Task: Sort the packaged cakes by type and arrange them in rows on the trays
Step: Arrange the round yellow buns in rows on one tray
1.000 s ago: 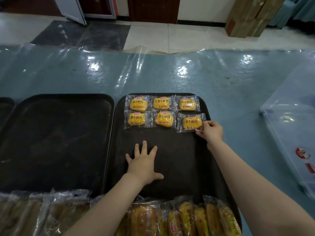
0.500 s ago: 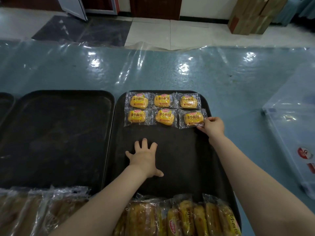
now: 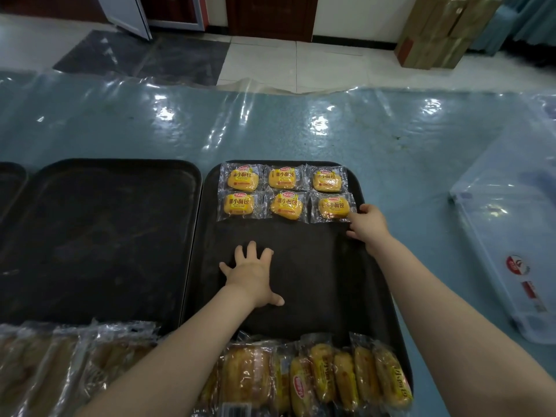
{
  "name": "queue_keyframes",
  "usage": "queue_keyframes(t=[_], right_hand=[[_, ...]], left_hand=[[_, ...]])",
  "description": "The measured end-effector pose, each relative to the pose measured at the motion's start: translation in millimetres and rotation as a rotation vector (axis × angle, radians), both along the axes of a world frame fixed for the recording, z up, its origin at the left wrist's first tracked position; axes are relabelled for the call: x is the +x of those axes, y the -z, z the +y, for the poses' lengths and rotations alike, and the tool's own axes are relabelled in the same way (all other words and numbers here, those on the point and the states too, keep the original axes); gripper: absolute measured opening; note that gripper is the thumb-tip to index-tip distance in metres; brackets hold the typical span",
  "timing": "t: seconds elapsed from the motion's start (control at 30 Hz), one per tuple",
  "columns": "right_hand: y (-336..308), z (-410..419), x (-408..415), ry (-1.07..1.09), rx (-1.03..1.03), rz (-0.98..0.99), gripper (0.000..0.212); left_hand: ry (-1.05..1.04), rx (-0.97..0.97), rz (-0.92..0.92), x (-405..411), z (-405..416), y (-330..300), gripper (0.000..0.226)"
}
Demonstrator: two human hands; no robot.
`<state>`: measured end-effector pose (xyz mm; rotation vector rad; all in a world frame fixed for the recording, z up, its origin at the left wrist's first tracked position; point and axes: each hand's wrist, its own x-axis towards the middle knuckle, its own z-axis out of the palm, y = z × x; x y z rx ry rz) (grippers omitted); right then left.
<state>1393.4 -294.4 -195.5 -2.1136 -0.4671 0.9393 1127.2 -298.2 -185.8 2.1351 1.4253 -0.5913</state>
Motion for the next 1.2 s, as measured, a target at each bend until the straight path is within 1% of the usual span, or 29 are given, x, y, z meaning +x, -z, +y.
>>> queue_keyframes(t=[0.17, 0.23, 0.33, 0.47, 0.6, 0.7, 0.83, 0.9, 1.0, 1.13, 1.2], right_hand=[[-14.3, -26.7, -10.8, -0.122, -0.013, -0.124, 0.063], [-19.9, -39.6, -17.3, -0.161, -0.008, -0.131, 0.062], [-27.3, -62.3, -32.6, -0.196, -0.007, -0.124, 0.059], [-30.8, -96.4, -58.1, -0.270, -0.024, -0.127, 0.054], [-39.0, -129.4, -90.5, -0.372, -0.028, -0.132, 0.050], [-45.1, -152.8, -115.3, -0.448, -0.013, -0.153, 0.045], [-46.2, -184.1, -146.0, -0.578, 0.010, -0.213, 0.041], [-45.0, -198.0, -159.0, -0.638, 0.023, -0.313, 0.039], [-40.2, -213.8, -172.8, -0.693, 0.054, -0.530, 0.037], [-36.6, -233.6, -188.1, -0.761, 0.103, -0.655, 0.039], [-34.6, -242.2, -196.0, -0.819, 0.150, -0.714, 0.040]], left_hand=[[0.012, 0.013, -0.070, -12.6, -9.9, 0.2, 0.105], [-0.010, 0.031, -0.144, -21.9, -13.8, 0.9, 0.092], [-0.115, 0.053, -0.274, -38.2, -21.5, 0.0, 0.070], [-0.160, 0.074, -0.389, -57.2, -42.1, -6.5, 0.054], [-0.211, 0.056, -0.518, -72.0, -63.2, -14.7, 0.034], [-0.228, 0.062, -0.565, -81.5, -77.4, -21.3, 0.023], [-0.182, 0.160, -0.568, -93.0, -95.7, -27.7, 0.022], [-0.161, 0.232, -0.577, -97.8, -105.0, -29.2, 0.023], [-0.182, 0.306, -0.631, -106.0, -116.4, -28.4, 0.025], [-0.164, 0.376, -0.631, -118.7, -128.0, -24.1, 0.027], [-0.171, 0.421, -0.613, -121.7, -133.5, -24.1, 0.034]])
